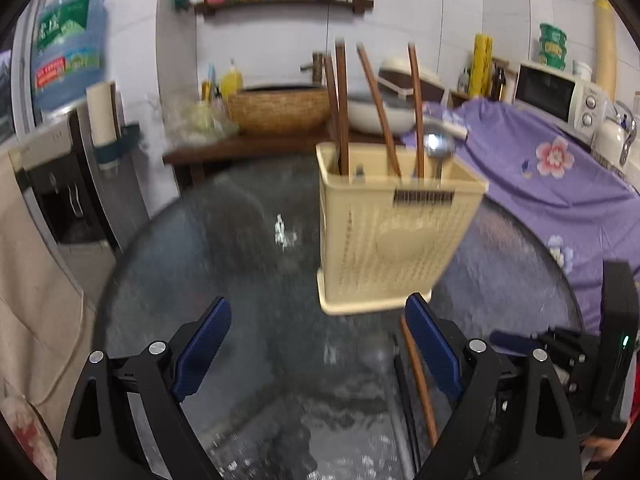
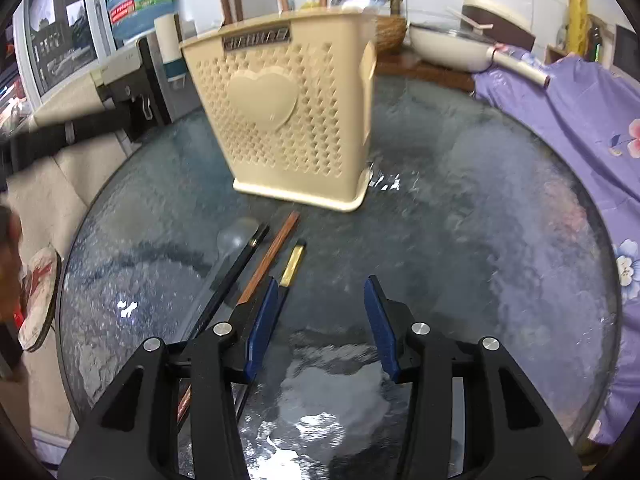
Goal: Organize utensils
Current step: 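Open the left tool and withdraw it from the holder, then close the right tool on the gold-tipped black chopstick while the left tool grasps the silver spoon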
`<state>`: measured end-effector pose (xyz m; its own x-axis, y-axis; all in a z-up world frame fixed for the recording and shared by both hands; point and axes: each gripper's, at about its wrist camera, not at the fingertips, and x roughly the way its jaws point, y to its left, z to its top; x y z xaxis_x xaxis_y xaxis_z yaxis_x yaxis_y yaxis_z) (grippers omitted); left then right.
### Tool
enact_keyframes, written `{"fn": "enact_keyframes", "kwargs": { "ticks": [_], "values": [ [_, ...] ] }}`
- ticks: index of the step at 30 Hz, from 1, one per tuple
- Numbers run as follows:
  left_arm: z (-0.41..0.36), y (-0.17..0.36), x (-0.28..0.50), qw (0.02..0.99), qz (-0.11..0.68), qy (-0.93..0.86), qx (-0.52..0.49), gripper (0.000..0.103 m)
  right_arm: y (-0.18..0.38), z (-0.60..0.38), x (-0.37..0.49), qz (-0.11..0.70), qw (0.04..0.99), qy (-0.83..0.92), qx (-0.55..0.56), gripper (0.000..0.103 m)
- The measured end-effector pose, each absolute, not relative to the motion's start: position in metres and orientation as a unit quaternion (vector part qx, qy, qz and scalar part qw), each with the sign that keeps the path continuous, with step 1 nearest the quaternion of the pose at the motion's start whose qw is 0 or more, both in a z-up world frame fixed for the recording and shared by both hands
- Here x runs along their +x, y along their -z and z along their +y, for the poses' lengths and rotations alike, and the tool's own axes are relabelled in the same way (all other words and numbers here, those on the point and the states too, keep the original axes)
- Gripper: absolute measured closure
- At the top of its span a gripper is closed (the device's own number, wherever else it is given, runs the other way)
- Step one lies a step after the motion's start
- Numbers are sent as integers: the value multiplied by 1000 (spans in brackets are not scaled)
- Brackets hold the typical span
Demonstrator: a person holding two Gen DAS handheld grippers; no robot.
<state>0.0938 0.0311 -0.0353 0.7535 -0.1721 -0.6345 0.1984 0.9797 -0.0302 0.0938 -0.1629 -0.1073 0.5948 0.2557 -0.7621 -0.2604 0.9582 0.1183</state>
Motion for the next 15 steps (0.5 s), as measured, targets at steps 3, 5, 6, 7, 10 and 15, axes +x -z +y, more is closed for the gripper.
{"fn": "enact_keyframes", "kwargs": {
  "ticks": [3, 5, 6, 7, 10, 15],
  "values": [
    [26, 63, 92, 923, 370, 100, 39, 29, 115, -156, 97, 441, 884, -153, -5, 57],
    [25, 75, 91, 916, 385, 101, 45, 40, 120, -152, 99, 448, 880, -156, -6, 57],
    [26, 80, 91, 914, 391, 100, 46, 42, 121, -150, 101, 451, 879, -156, -6, 58],
    [26, 84, 91, 912, 395, 100, 46, 45, 123, -149, 103, 455, 877, -155, -5, 58],
    [25, 94, 91, 905, 410, 106, 44, 51, 127, -146, 108, 465, 871, -156, 1, 58],
    [21, 107, 89, 898, 424, 113, 45, 58, 130, -136, 112, 468, 872, -144, -13, 61]
  ]
}}
